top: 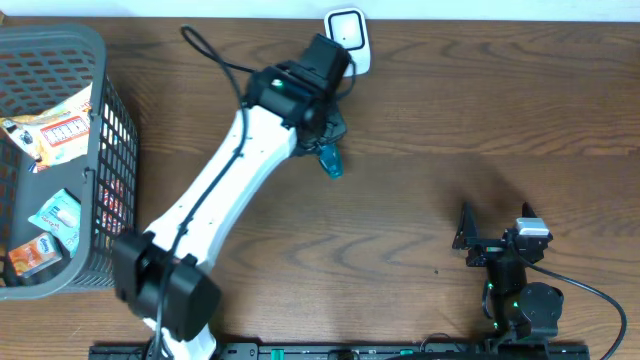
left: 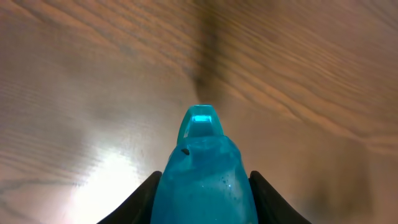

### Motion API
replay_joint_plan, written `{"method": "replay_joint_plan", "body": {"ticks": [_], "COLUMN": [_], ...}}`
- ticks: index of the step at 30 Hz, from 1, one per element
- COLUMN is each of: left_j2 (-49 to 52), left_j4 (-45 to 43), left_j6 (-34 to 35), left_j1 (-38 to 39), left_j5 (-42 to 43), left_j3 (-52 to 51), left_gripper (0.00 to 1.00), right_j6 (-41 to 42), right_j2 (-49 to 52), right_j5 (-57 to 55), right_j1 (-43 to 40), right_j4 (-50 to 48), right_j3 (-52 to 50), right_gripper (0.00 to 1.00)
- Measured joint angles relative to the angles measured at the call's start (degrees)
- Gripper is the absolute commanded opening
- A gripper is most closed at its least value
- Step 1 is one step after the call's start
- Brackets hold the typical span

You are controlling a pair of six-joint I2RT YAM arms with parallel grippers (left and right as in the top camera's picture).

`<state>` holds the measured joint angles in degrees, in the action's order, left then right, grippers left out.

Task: Scan the item barcode
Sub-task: 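Lift the teal bottle out and carry it toward the white scanner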

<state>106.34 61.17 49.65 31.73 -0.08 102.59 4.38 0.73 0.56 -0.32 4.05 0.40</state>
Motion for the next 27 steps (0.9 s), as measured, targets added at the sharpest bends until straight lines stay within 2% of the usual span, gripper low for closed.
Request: {"method": "replay_joint_plan", "body": {"ticks": [7, 13, 25, 27], "left_j2": [3.34, 6.4, 9.14, 9.64], "left_j4": [-0.94, -0.96, -1.27, -1.6], "left_j6": [1.79, 2.43, 2.86, 2.89], "left_j1": [2.54, 2.78, 2.78, 2.78], "left_j5": [-4.63, -5.51, -5.97, -6.1], "left_j3": [0.0, 0.0, 0.0, 0.0], "left_gripper": [0.23, 0.27, 0.29, 0.33], "right_j6": [0.0, 0.0, 0.0, 0.0], "right_j2": [0.0, 0.0, 0.0, 0.0], "right_j5": [0.0, 0.0, 0.0, 0.0], "right_j1": [0.0, 0.0, 0.0, 0.0], "right_j4": [0.0, 0.0, 0.0, 0.0], "right_j3": [0.0, 0.0, 0.0, 0.0], "right_gripper": [0.99, 0.99, 0.99, 0.99]}}
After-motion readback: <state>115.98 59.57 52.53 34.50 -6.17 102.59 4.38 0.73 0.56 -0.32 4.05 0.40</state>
